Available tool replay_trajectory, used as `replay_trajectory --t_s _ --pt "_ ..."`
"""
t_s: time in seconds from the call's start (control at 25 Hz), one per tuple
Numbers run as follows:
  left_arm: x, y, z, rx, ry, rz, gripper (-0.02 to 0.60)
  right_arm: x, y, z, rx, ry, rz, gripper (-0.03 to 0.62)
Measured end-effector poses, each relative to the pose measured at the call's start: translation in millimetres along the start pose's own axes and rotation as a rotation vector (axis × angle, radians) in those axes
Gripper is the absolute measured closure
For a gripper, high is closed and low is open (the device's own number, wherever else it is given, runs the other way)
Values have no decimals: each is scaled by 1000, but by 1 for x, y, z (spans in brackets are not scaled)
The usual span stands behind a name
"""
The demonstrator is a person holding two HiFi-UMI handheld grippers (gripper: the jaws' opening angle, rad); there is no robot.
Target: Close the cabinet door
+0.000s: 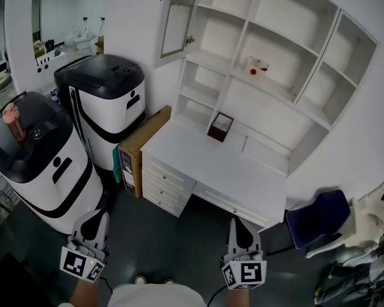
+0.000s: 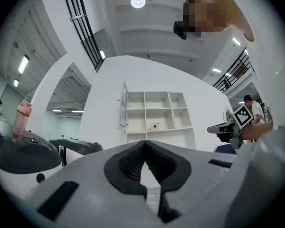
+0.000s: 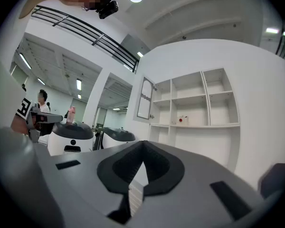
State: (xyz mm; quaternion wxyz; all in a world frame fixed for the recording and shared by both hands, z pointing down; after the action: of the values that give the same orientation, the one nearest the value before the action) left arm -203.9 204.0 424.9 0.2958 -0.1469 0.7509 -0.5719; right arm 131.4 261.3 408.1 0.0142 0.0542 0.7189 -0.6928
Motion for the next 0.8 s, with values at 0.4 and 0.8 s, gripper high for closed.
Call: replay_trajectory --t_s 0.4,0.8 --pt "-5 -1 1 -3 -7 -9 575 0 3 -3 -17 13 22 597" --pt "-20 -3 11 2 -17 -18 575 -11 28 20 -65 96 23 463"
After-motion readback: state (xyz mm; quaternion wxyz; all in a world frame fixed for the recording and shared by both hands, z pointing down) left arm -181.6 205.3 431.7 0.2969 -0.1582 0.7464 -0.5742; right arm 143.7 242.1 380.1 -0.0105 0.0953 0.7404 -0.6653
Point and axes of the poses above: the fingertips, and each gripper's own axes: z forward along the fingers, x to its left, y out of its top, the point moved 1 cm from there along -z, backward along the fingers, and after that the axes turned 15 degrees about z, right-handed, at the moved point
